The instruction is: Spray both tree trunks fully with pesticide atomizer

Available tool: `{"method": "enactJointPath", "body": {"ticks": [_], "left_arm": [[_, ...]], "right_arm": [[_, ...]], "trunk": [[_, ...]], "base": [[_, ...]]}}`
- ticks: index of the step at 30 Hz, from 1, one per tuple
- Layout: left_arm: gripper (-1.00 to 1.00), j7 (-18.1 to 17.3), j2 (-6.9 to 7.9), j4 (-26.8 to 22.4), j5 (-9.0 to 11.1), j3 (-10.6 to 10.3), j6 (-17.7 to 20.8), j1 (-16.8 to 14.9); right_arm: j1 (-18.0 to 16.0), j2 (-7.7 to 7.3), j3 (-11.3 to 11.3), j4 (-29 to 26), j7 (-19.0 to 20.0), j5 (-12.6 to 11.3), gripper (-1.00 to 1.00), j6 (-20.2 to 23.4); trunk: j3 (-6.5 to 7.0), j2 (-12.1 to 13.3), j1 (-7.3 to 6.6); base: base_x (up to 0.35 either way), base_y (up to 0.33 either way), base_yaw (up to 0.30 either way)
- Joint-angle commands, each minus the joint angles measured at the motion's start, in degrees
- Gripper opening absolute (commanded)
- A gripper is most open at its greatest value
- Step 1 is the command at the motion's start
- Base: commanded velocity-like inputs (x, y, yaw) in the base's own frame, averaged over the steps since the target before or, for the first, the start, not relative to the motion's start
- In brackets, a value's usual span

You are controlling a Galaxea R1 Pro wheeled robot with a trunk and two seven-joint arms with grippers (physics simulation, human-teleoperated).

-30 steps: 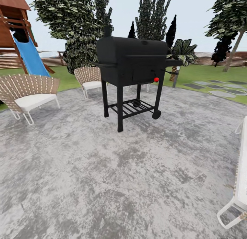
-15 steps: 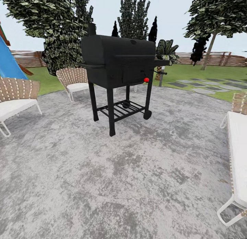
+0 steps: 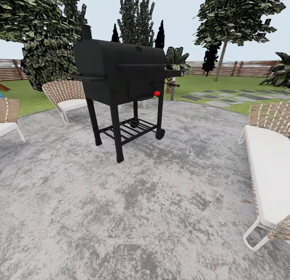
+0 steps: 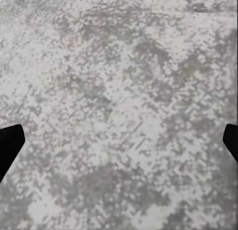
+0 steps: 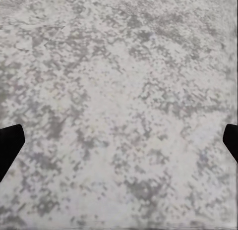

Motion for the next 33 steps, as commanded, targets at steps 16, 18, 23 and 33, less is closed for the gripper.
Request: {"method": "enactJointPath", "body": {"ticks": [16, 18, 23, 33], "left_arm": [[1.0, 0.0, 0.01, 0.0, 0.0, 0.0, 0.0, 0.0], [1.0, 0.0, 0.0, 0.0, -0.1, 0.0, 0.0, 0.0], [1.0, 0.0, 0.0, 0.0, -0.1, 0.0, 0.0, 0.0], [1.0, 0.0, 0.0, 0.0, -0.1, 0.0, 0.0, 0.0]], "right_arm": [[0.0, 0.0, 0.0, 0.0, 0.0, 0.0, 1.0, 0.0], [0.0, 0.0, 0.0, 0.0, 0.0, 0.0, 1.0, 0.0], [0.0, 0.0, 0.0, 0.0, 0.0, 0.0, 1.0, 0.0], [0.0, 0.0, 0.0, 0.0, 0.0, 0.0, 1.0, 0.0]], "trunk": [[0.0, 0.0, 0.0], [0.0, 0.0, 0.0], [0.0, 0.0, 0.0], [0.0, 0.0, 0.0]], "base": [[0.0, 0.0, -0.264], [0.0, 0.0, -0.264], [0.0, 0.0, -0.264], [0.178, 0.18, -0.264]]}}
